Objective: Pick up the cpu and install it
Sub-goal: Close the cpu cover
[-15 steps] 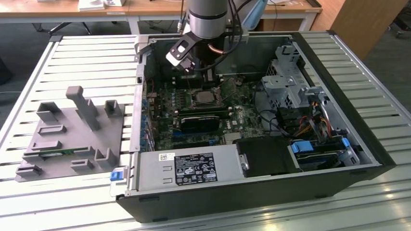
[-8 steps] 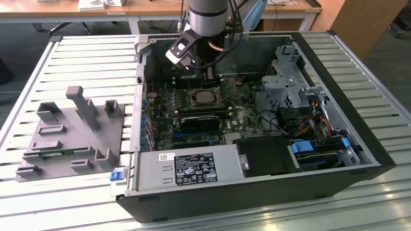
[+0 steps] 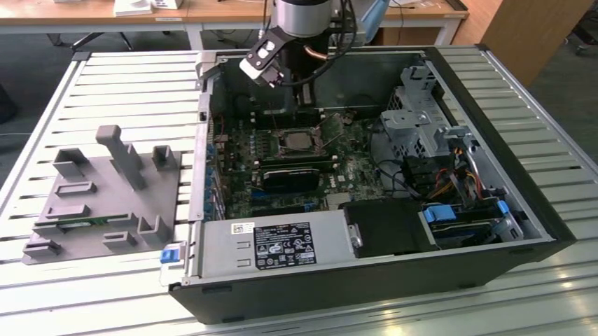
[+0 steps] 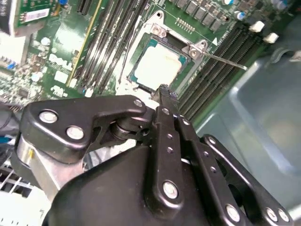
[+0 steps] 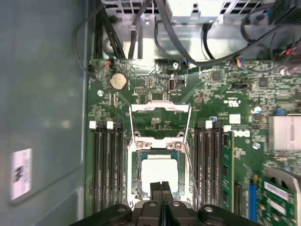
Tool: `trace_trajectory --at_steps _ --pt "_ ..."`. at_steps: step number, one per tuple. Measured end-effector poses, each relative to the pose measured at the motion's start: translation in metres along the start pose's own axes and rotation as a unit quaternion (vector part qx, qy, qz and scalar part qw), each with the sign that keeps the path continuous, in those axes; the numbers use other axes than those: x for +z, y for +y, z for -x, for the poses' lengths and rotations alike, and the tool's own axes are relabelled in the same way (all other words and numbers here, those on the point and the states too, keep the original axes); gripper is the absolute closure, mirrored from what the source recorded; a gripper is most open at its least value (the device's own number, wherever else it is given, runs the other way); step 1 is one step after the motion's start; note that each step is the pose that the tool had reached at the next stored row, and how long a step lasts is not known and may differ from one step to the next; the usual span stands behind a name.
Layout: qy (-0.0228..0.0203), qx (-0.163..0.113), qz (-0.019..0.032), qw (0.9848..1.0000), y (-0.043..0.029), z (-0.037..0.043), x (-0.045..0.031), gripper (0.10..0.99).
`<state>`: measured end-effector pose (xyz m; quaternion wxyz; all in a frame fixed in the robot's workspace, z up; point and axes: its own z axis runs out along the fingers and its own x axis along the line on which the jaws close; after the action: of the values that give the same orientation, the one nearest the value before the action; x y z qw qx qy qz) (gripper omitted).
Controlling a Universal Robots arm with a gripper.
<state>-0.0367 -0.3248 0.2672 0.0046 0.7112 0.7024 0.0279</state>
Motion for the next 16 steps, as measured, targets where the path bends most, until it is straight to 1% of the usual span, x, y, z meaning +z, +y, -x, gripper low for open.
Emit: trace_trajectory --at_steps 3,4,9,11,13,16 --pt "0.0 0.0 0.0 1.0 0.0006 -0.0003 -0.0124 0.98" --pt "0.0 0.0 0.0 1.0 0.0007 0.0001 -0.0135 0.98" --pt "0.0 0.0 0.0 1.0 0.0007 0.0059 -0.0138 0.98" --pt "0.0006 0.0 0.0 1.0 0.0009 0.007 -0.0137 0.98" --pt "0.0006 0.0 0.0 1.0 0.0033 0.007 -0.0135 0.98" --pt "0.0006 0.0 0.0 1.0 0.0093 0.0069 -0.013 0.98"
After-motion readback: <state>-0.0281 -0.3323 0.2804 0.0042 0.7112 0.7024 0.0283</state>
